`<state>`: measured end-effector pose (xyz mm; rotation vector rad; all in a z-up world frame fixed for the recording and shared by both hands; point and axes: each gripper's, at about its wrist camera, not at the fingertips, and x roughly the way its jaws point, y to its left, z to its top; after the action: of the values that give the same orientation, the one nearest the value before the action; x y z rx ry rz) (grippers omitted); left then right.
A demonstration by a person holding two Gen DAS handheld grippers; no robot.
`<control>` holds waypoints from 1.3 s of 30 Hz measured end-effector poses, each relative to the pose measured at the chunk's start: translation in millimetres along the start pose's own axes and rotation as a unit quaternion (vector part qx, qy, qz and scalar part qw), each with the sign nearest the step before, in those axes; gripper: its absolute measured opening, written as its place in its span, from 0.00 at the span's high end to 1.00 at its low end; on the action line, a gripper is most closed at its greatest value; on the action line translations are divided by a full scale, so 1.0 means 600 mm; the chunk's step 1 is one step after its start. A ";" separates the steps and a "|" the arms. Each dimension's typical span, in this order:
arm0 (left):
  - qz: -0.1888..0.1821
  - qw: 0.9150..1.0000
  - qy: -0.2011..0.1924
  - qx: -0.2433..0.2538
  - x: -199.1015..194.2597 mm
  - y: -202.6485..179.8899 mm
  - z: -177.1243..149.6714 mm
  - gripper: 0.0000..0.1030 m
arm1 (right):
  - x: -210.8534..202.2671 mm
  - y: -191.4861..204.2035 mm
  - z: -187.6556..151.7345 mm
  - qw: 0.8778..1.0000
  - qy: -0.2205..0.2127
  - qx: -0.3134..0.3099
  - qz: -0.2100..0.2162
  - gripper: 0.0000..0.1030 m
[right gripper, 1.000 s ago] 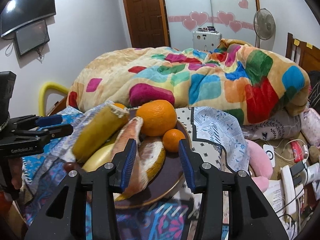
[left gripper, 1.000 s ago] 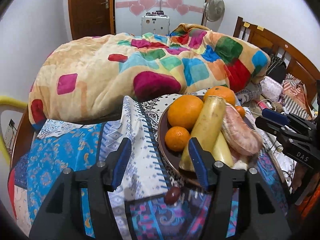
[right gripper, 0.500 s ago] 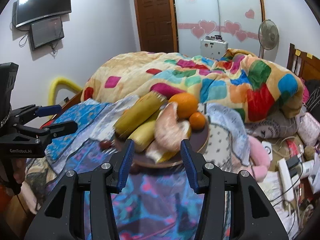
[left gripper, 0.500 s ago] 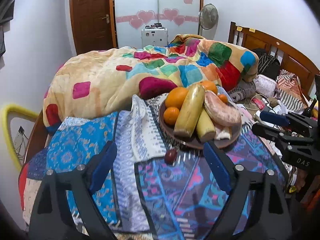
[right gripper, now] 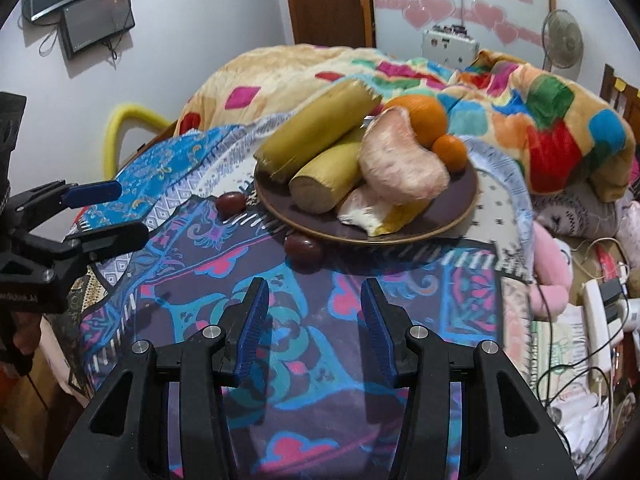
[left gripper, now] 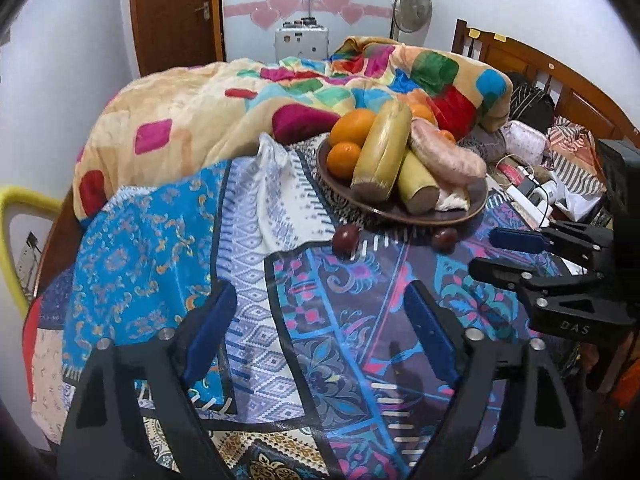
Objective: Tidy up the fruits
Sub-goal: 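Grasp a dark red grape with the left gripper while the right grasps another, then carry both grapes to the dark plate and lower them onto it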
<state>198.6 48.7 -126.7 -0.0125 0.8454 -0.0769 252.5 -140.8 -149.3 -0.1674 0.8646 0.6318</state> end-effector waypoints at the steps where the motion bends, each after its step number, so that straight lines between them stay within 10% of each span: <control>1: -0.002 1.000 0.003 -0.002 0.003 0.002 -0.002 0.28 | 0.008 0.001 0.003 1.000 0.007 -0.001 0.003 0.57; 15: -0.039 0.998 0.040 -0.005 0.045 0.023 -0.002 0.64 | 0.040 0.021 0.018 1.000 0.011 -0.015 -0.005 0.70; 39: -0.018 0.997 0.060 0.042 0.114 -0.027 0.048 0.64 | -0.023 -0.034 -0.008 1.000 -0.025 -0.003 0.016 0.77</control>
<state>264.4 26.9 -157.8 0.0560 0.9618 -0.1490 254.6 -165.0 -144.5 -0.1428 0.8179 0.6660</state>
